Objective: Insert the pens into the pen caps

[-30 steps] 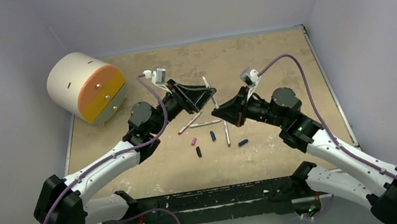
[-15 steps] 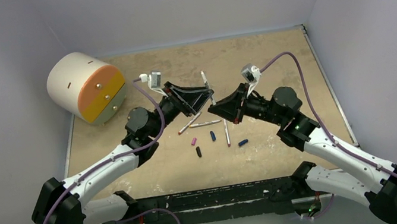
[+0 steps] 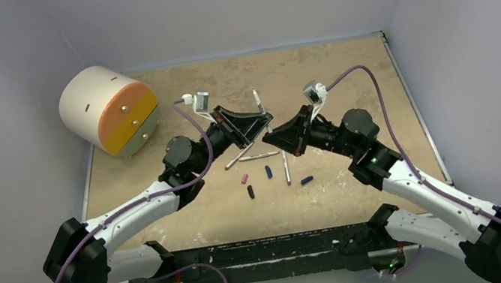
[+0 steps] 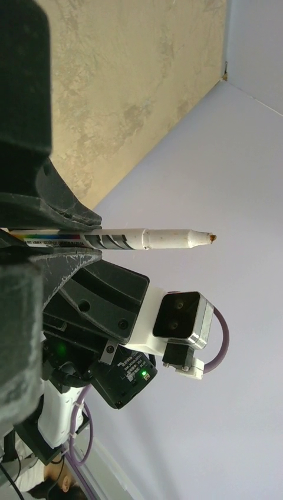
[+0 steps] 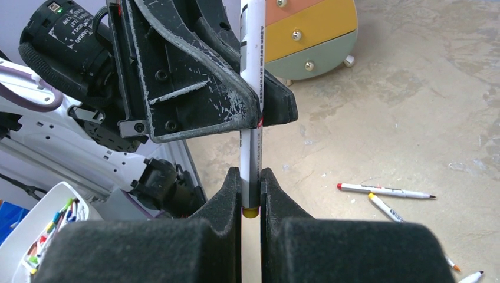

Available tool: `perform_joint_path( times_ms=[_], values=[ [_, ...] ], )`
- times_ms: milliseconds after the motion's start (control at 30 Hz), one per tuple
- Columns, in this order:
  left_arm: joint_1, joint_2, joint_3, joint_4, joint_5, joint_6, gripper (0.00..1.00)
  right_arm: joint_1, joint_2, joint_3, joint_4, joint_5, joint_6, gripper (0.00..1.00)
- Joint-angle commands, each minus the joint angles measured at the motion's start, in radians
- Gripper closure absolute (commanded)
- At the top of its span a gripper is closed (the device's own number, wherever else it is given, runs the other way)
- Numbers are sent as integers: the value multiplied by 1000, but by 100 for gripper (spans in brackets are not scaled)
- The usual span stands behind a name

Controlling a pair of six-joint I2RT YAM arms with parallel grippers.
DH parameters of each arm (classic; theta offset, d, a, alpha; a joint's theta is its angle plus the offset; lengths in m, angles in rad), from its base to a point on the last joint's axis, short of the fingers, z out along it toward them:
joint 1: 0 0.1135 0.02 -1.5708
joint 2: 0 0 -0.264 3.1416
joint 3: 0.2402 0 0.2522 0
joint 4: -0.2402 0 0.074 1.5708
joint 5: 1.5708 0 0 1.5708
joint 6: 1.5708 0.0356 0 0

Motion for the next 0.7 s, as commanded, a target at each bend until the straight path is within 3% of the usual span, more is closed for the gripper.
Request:
perform_joint_path(
  times_ms=[0, 100, 200, 267, 400, 433, 600, 667],
  values=[
    [-5, 8, 31, 44, 1, -16, 100, 2, -18, 10, 38, -11, -3, 100],
    [-5, -4, 40, -9, -35, -14, 100, 2, -28, 10, 16, 6, -10, 96],
    [-4, -33, 72, -138, -61, 65, 100, 2, -63, 10, -56, 85, -42, 60],
    [-3, -49, 125, -313, -84, 162, 100, 3, -96, 15, -167, 159, -54, 51],
    [-4, -84, 196, -589, -171, 336, 100, 0, -169, -42, -344, 488, 30, 31],
    [-4, -94, 210, -637, -194, 367, 100, 1, -183, -60, -385, 544, 62, 30],
    [-5, -127, 253, -837, -339, 481, 100, 1, -196, -128, -589, 712, 293, 54],
    [-5, -131, 254, -869, -375, 507, 100, 0, -196, -152, -663, 738, 417, 49]
  ],
)
